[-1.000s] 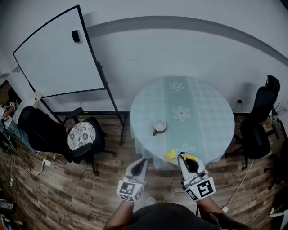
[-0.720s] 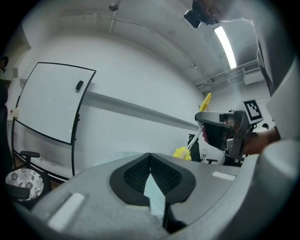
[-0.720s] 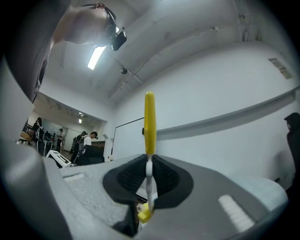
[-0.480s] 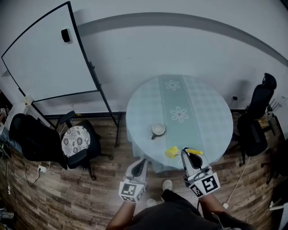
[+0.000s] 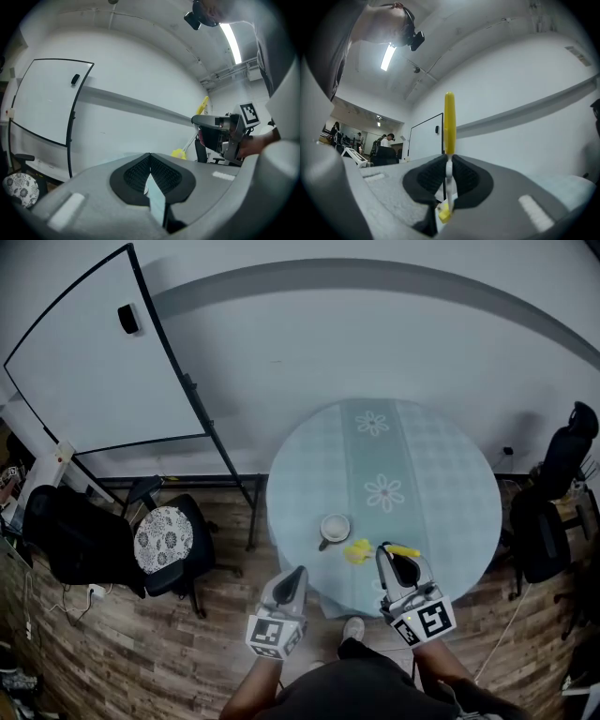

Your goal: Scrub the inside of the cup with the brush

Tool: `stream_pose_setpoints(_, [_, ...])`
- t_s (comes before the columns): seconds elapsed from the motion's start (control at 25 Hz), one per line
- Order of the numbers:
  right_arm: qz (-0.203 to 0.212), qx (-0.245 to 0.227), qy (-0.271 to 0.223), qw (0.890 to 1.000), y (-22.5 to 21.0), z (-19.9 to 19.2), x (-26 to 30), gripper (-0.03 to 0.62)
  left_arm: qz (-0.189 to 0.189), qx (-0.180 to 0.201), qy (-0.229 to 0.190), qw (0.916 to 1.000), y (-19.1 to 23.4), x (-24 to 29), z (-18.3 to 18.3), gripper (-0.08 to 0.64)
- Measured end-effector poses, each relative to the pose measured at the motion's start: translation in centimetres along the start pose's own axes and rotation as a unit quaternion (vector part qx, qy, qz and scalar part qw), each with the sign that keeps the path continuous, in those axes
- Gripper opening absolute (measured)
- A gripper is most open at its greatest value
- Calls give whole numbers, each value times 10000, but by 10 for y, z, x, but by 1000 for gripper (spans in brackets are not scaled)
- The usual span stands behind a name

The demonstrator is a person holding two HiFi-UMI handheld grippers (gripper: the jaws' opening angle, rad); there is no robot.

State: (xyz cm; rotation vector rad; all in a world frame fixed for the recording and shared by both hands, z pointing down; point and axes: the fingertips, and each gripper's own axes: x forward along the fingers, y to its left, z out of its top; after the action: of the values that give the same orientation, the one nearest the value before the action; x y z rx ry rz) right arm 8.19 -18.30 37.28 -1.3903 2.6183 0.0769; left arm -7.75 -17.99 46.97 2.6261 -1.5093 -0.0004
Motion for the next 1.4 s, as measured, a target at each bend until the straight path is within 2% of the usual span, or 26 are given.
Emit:
stream_pose_setpoints(0.4, [287, 79, 139, 9995, -71, -26, 74, 35, 183, 231, 428, 9986, 28, 90, -11, 5])
stream_pose_setpoints(0.6, [653, -11, 156, 9977, -90, -32, 103, 35, 329, 152, 508, 9981, 36, 121, -12, 5])
stream_pose_setpoints(0.84, [804, 222, 201, 9963, -116, -49, 125, 35, 724, -50, 630, 9954, 61, 148, -25, 5])
stream_pose_setpoints(0.96, [855, 306, 256, 9955, -120, -58, 135, 35, 734, -17, 694, 9949, 68, 158, -27, 5])
stream_pose_setpoints(1.16, [845, 293, 458, 9949, -118, -78, 150, 35, 668, -46, 686, 9954, 81, 172, -36, 5])
stream_pose_setpoints(1.28, [643, 466, 655, 9947, -120, -91, 152, 35, 537, -167, 706, 9959, 87, 179, -37, 5])
stream_pose_setpoints(1.4, [383, 546, 736, 9951, -122, -101, 156, 35, 564, -261, 637, 9960, 104, 183, -40, 5])
